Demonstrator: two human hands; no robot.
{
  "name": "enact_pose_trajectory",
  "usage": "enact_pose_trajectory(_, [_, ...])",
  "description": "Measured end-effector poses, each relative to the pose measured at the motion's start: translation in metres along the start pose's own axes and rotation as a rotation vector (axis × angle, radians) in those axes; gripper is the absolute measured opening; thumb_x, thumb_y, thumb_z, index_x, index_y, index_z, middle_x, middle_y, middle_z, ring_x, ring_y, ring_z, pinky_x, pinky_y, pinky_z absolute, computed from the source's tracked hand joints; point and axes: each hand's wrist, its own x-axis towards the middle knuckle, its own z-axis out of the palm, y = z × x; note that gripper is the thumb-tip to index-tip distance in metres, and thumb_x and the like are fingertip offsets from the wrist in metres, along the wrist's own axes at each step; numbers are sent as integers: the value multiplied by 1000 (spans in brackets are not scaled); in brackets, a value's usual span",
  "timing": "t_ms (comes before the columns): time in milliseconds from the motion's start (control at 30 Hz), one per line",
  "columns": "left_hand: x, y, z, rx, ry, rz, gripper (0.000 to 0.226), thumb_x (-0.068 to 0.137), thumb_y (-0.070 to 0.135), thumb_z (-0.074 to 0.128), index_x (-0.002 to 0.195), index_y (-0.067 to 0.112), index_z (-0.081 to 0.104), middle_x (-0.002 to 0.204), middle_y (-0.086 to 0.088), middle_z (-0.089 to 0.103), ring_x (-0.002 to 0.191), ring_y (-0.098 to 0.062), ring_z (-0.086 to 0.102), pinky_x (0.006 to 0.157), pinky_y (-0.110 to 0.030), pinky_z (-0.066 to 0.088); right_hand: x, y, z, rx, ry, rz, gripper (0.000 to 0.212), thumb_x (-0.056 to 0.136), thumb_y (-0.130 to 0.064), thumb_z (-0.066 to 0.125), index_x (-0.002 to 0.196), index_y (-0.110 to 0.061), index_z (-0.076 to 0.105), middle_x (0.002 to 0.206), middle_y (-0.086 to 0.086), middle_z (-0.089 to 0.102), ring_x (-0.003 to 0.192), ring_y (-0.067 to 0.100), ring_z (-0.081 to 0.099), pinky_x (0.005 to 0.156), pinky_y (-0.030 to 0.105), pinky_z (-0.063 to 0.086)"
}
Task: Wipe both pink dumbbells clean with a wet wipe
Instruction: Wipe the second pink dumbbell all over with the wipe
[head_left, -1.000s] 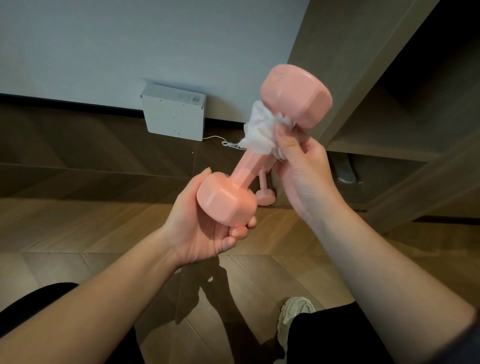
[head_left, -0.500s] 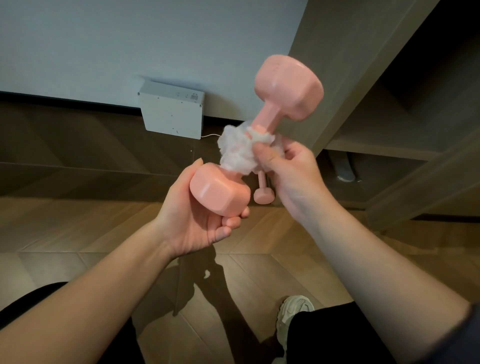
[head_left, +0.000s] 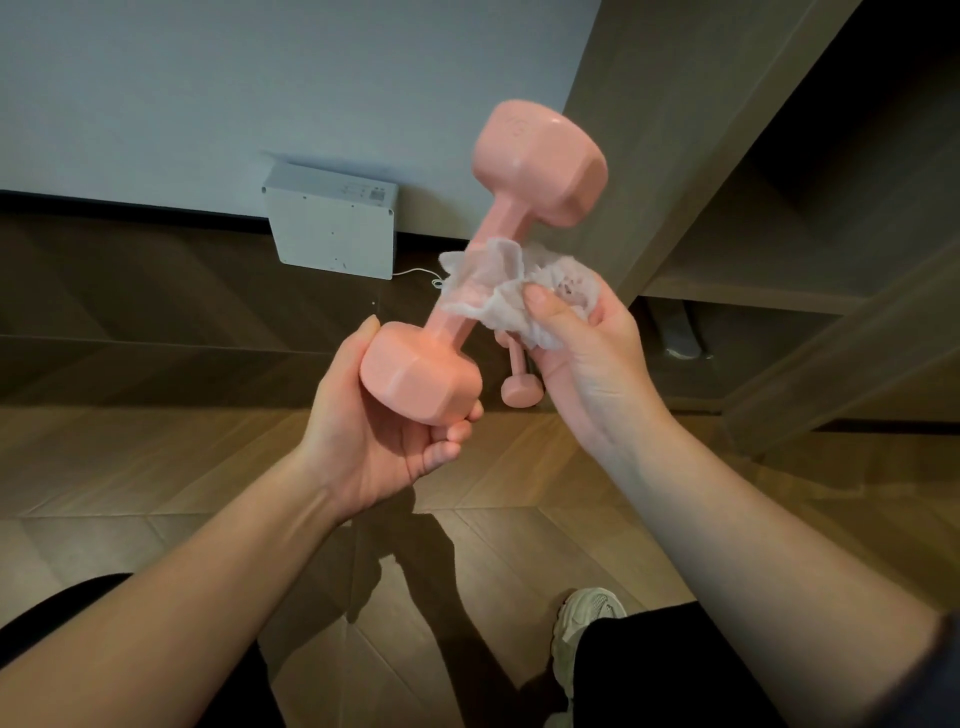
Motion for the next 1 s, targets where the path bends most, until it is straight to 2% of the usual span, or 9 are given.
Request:
enact_pose_trajectory(133, [-1, 5, -3, 1, 33, 24, 66, 89, 68, 36, 117, 13, 58, 86, -24, 62, 58, -23, 58, 49, -26, 55, 3, 6, -2, -157, 225, 131, 34, 95, -18, 61, 129, -21, 59, 119, 2, 67, 110, 22, 65, 99, 45, 52])
enact_pose_trajectory(233, [-1, 5, -4, -3, 47, 29, 66, 89, 68, 37, 119, 13, 57, 86, -23, 62, 58, -23, 59, 51, -26, 56, 3, 9, 3, -92, 304, 238, 33, 96, -17, 58, 129, -19, 59, 114, 3, 68, 103, 19, 67, 93, 40, 56])
enact_pose_trajectory(333, [0, 0, -4, 3, 38, 27, 66, 91, 67, 35, 117, 10, 58, 83, -24, 61, 58, -23, 57, 50, -27, 56, 1, 4, 13, 126, 109, 314, 36, 101, -30, 49, 134, -16, 54, 121, 8, 68, 107, 20, 67, 79, 32, 58])
enact_pose_trajectory(433, [2, -3, -4, -4, 52, 19, 67, 91, 67, 36, 112, 9, 62, 82, -25, 61, 57, -25, 56, 48, -28, 56, -2, -3, 14, 448, -63, 364, 48, 103, -39, 31, 137, -11, 48, 133, 15, 61, 124, 32, 56, 108, 48, 41])
enact_pose_trajectory(500, [3, -3, -5, -14, 63, 17, 66, 91, 66, 37, 110, 9, 63, 83, -25, 61, 59, -25, 56, 49, -28, 56, -4, -4, 11, 520, -109, 383, 43, 102, -29, 34, 139, -9, 46, 135, 17, 58, 127, 35, 54, 113, 51, 34])
enact_pose_trajectory(633, [5, -1, -5, -16, 57, 27, 66, 90, 66, 37, 105, 9, 66, 83, -24, 62, 60, -25, 56, 50, -28, 56, -3, -1, 7, 258, -103, 314, 36, 98, -6, 51, 133, -12, 55, 125, 9, 67, 114, 22, 65, 98, 38, 53])
enact_pose_trajectory(800, [7, -5, 0, 40, -23, 15, 75, 91, 67, 32, 78, 11, 80, 81, -24, 61, 60, -25, 56, 50, -28, 55, -4, 5, 13, -115, -33, 206, 27, 92, -15, 64, 119, -15, 62, 112, 1, 72, 93, 9, 68, 65, 19, 53])
enact_pose_trajectory(933, [10, -10, 2, 81, -50, 2, 75, 91, 68, 32, 79, 10, 79, 81, -24, 60, 61, -27, 55, 51, -30, 55, -6, 15, 16, -310, 26, 182, 7, 93, -21, 62, 96, -28, 63, 114, -2, 69, 104, 12, 63, 89, 30, 51])
enact_pose_trajectory(1000, [11, -12, 3, 106, -58, 7, 76, 92, 67, 30, 81, 10, 79, 79, -24, 60, 59, -27, 54, 49, -30, 55, -2, 14, 13, -161, 76, 174, 5, 95, -20, 59, 96, -20, 64, 97, -2, 71, 90, 11, 66, 82, 28, 53])
